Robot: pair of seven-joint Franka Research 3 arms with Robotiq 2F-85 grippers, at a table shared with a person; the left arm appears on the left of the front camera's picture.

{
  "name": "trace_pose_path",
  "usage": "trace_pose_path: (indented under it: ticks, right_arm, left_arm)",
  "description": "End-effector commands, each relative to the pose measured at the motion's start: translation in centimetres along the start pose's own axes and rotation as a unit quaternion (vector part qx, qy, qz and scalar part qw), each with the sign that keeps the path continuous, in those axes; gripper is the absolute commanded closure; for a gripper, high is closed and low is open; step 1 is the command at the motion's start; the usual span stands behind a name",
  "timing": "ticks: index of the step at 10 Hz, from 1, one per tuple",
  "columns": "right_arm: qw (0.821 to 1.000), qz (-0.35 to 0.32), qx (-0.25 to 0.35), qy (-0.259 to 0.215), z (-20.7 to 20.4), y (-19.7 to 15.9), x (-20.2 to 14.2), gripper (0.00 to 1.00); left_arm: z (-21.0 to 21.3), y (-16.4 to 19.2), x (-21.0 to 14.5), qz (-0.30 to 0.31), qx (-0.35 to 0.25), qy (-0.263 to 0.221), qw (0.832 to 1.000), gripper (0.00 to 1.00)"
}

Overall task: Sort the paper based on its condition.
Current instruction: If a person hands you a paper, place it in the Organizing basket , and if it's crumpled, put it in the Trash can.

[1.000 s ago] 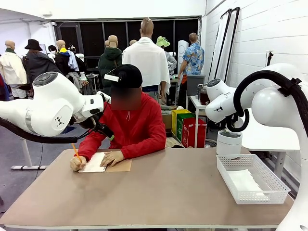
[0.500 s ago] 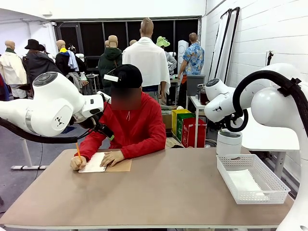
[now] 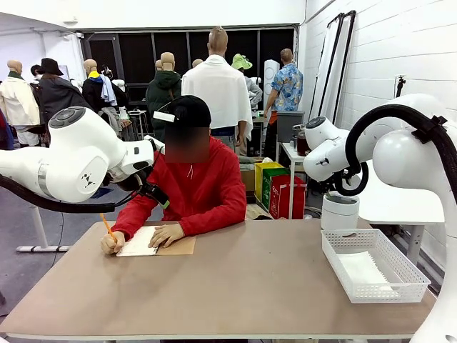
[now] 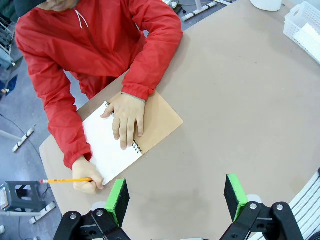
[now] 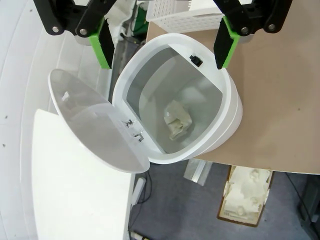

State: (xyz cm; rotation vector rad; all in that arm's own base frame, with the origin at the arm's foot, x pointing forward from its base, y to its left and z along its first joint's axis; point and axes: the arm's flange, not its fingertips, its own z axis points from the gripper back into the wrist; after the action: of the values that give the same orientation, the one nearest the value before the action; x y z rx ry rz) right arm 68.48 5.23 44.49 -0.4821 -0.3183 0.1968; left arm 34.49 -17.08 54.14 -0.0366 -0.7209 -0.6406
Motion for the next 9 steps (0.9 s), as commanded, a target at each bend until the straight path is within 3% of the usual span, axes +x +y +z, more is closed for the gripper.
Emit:
trace_pose_path:
  ticks: [1,9]
  right_arm:
    - [1.0,-0.001,0.0,-0.001,-0.16,-0.15,-0.03,0.0]
    - [1.0,-0.001,0.0,-0.001,-0.16,-0.15,-0.03,0.0]
  left_arm:
    - [-0.06,0.09,-0.16,0.001,-0.002,0.001,1.0,0.0]
    - [-0.06,0.09,-0.16,0.001,-0.002,0.001,1.0,0.0]
